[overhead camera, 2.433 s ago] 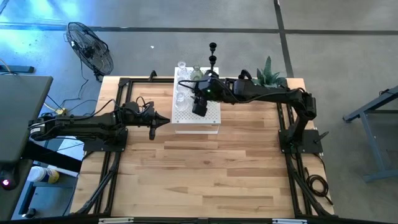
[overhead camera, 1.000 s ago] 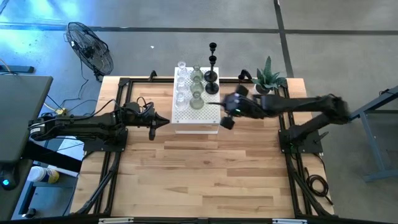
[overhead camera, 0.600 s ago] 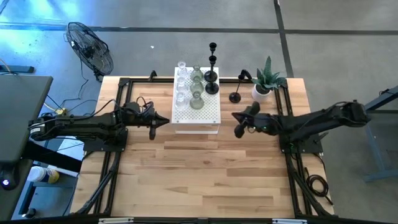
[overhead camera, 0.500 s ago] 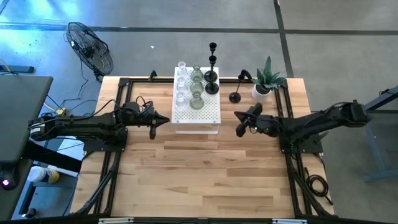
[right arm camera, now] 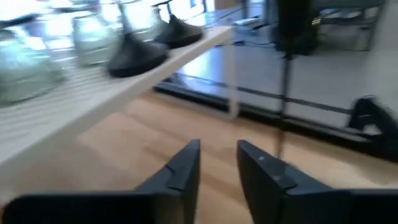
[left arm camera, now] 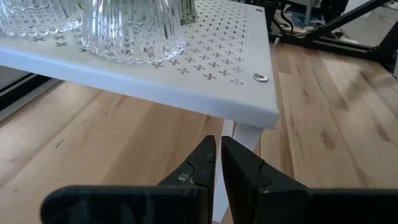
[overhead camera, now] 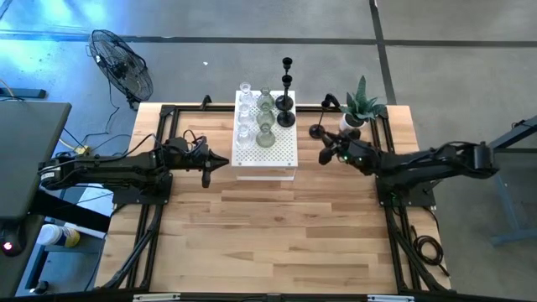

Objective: Pick & Place candle stick holders
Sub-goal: Put the black candle holder on the shelf aligned with the other black candle holders

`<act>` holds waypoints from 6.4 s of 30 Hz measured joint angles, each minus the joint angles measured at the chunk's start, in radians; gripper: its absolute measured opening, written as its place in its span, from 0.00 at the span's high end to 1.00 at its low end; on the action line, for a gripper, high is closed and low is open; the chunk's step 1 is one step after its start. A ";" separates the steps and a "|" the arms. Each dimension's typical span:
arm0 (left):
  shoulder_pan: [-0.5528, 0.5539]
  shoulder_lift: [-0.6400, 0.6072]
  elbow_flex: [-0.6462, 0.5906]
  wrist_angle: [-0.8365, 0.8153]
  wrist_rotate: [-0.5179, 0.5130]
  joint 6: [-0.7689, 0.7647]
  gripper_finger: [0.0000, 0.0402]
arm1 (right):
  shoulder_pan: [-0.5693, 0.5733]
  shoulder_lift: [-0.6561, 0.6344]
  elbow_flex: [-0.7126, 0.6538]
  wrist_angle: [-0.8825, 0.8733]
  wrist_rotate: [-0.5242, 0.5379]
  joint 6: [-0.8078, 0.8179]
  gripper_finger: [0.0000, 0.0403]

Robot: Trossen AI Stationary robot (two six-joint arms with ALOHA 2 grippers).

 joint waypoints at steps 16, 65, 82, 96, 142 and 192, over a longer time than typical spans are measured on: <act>0.000 0.000 0.000 0.000 -0.002 0.030 0.94 | -0.317 0.332 0.038 0.417 -0.183 -0.055 0.45; 0.000 0.000 0.000 -0.001 0.000 0.033 0.94 | 0.282 -0.031 0.437 -0.192 0.060 -0.252 0.99; 0.000 0.000 0.000 -0.003 -0.003 0.033 0.94 | 0.104 0.305 0.792 -0.342 -0.081 -0.316 1.00; 0.000 0.000 0.000 -0.002 -0.002 0.033 0.94 | 0.050 0.341 0.794 -0.300 -0.143 -0.291 0.99; 0.000 0.000 0.000 -0.006 0.001 0.033 0.94 | 0.021 0.284 0.794 -0.316 -0.214 -0.344 0.58; 0.000 0.000 0.000 0.012 -0.026 0.026 0.94 | -0.016 0.263 0.451 -0.388 -0.228 -0.186 1.00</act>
